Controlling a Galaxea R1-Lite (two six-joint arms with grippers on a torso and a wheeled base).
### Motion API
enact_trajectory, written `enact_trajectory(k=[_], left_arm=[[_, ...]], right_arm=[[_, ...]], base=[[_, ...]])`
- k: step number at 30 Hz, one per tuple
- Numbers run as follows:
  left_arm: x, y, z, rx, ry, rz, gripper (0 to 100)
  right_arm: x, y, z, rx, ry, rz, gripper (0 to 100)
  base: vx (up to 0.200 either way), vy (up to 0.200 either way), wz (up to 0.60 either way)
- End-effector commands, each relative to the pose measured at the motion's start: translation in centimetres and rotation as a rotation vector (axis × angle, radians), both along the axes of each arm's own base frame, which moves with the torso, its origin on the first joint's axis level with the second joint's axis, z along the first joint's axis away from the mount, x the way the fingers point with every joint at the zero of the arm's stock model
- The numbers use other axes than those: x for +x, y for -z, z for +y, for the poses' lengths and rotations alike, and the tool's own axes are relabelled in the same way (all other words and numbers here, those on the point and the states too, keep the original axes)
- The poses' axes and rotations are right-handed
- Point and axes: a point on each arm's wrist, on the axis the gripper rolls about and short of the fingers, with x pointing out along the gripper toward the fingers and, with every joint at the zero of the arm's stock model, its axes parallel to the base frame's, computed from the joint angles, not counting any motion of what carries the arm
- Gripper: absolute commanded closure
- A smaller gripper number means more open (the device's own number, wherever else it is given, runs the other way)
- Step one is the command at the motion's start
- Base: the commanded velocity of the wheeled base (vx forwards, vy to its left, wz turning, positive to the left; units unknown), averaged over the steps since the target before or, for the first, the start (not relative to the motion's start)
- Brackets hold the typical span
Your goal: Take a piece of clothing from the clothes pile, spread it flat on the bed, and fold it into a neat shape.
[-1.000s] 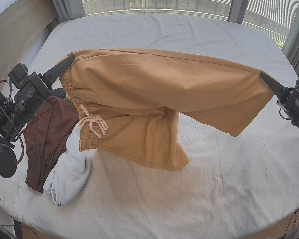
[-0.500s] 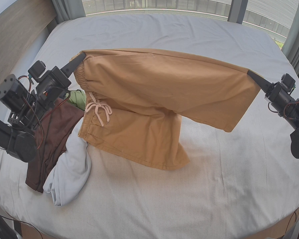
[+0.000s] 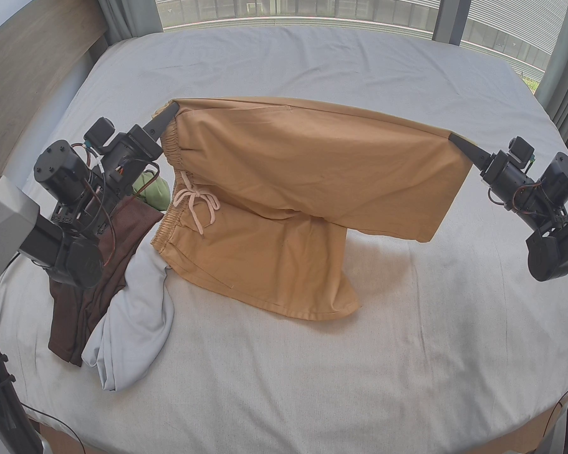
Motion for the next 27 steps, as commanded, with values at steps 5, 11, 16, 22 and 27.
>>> enact_trajectory(k=[5, 11, 16, 22, 27], left_arm=[[2.9, 1.7, -0.5, -0.013, -0.021, 0.007, 100], [4.1, 2.2, -0.6, -0.023, -0.037, 0.000, 100], [5.0, 2.7, -0.8, -0.027, -0.039, -0.014, 100], [5.7, 2.9, -0.9, -0.030, -0.038, -0.019, 100], [5.9, 3.1, -0.8, -0.030, -0.039, -0.017, 100]], right_arm=[[3.2, 1.1, -0.3, 0.001, 0.007, 0.022, 100], [4.4, 0.7, -0.3, 0.003, 0.012, 0.024, 100], [5.4, 1.0, -0.3, 0.012, 0.029, 0.016, 100], [6.0, 1.4, -0.4, 0.012, 0.032, 0.016, 100], [6.3, 1.4, -0.4, 0.012, 0.032, 0.007, 100]], base=[[0.000, 0.000, 0.00], [0.000, 0.000, 0.00], [0.000, 0.000, 0.00], [0.000, 0.000, 0.00], [0.000, 0.000, 0.00]])
